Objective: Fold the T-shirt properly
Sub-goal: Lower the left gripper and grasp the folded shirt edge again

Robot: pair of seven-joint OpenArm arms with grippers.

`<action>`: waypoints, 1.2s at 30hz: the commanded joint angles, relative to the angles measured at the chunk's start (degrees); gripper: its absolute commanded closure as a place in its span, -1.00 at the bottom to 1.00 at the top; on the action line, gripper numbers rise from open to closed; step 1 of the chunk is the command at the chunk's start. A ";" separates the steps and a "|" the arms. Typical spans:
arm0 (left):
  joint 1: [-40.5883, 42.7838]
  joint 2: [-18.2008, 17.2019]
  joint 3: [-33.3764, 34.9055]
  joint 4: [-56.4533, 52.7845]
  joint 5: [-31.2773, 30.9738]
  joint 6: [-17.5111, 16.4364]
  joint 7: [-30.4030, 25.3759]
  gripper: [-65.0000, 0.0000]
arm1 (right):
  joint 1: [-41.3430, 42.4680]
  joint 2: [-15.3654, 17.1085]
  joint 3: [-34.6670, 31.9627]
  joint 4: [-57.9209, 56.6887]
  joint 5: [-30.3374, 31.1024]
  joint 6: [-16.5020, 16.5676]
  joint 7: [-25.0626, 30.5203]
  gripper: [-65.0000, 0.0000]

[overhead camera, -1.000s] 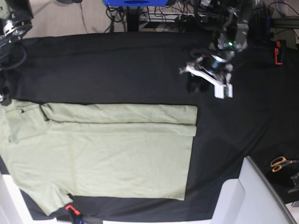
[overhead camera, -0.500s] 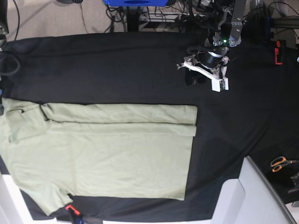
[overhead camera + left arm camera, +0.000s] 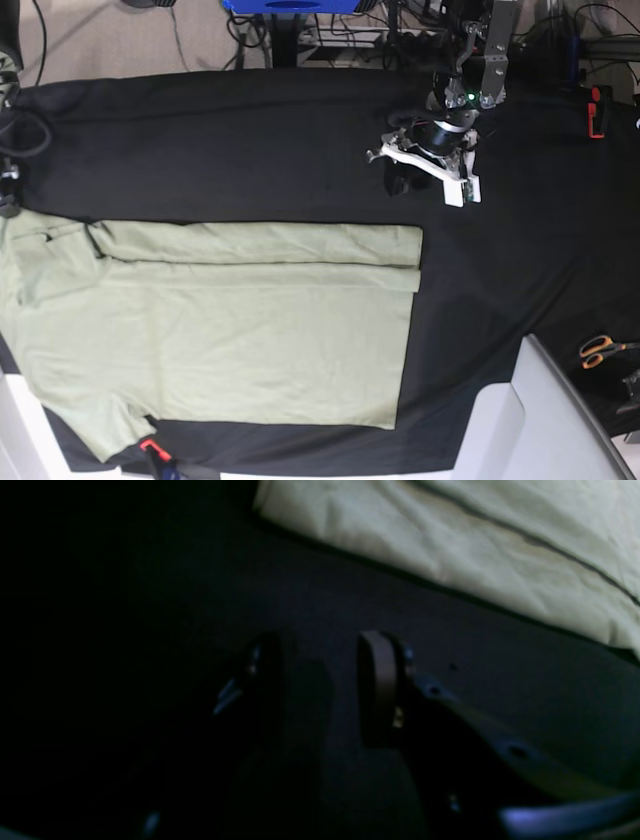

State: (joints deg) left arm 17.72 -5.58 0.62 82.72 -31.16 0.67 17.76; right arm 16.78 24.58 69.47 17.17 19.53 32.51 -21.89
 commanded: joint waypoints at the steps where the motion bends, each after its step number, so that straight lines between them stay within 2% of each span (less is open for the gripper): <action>1: -0.35 -0.09 -0.05 0.58 -2.21 -0.36 -0.92 0.29 | 0.85 1.40 -0.07 0.55 0.82 0.76 0.31 0.92; 2: -0.35 -0.09 -0.05 0.14 -4.67 -0.36 -0.92 0.29 | 0.68 1.49 0.11 0.55 0.82 0.76 -0.31 0.85; 4: -0.44 -0.61 -0.05 -0.92 -8.71 -0.36 -1.10 0.29 | 0.41 1.66 0.29 0.90 0.82 0.76 -3.82 0.57; 7: -0.44 -1.67 -0.05 -1.79 -10.47 -0.36 -1.19 0.29 | -0.82 1.84 0.29 2.22 0.82 0.94 -9.10 -0.05; 9: -0.44 -1.84 -0.05 -1.79 -10.47 -0.36 -1.28 0.29 | -1.52 1.49 0.55 5.20 0.91 1.03 -9.63 -0.40; 11: -0.44 -1.84 -0.05 -1.79 -10.47 -0.36 -1.28 0.29 | -2.58 1.49 2.57 6.52 0.91 1.03 -9.63 -0.53; 15: -0.35 -2.11 -0.05 -1.79 -10.47 -0.36 -1.28 0.29 | -3.10 1.75 6.35 6.79 0.56 0.15 -9.01 -0.53; 17: -0.35 -2.64 -0.05 -1.79 -10.47 -0.36 -1.28 0.29 | -3.63 1.75 6.26 6.79 0.56 -4.16 -6.20 -0.54; 19: -0.44 -2.64 -0.05 -1.79 -10.47 -0.36 -1.28 0.29 | -3.54 1.49 6.26 6.61 0.56 -6.09 -3.47 -0.54; 25: -0.44 -3.43 -0.05 -1.71 -10.47 -0.36 -1.28 0.29 | 0.41 0.87 -0.07 3.80 0.56 -6.09 -2.51 -0.54; 29: -0.44 -3.51 -0.05 -1.71 -10.47 -0.36 -1.28 0.29 | 3.05 0.87 -2.79 0.02 0.56 -6.09 1.45 -0.53; 36: -0.44 -3.25 -4.27 -1.79 -10.47 -0.36 -0.92 0.29 | 4.19 0.78 -4.55 -1.21 0.56 -6.27 2.86 -0.49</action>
State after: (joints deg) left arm 17.43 -8.64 -3.64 80.03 -41.01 0.69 17.54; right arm 20.12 25.39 65.23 16.25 21.04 26.94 -16.64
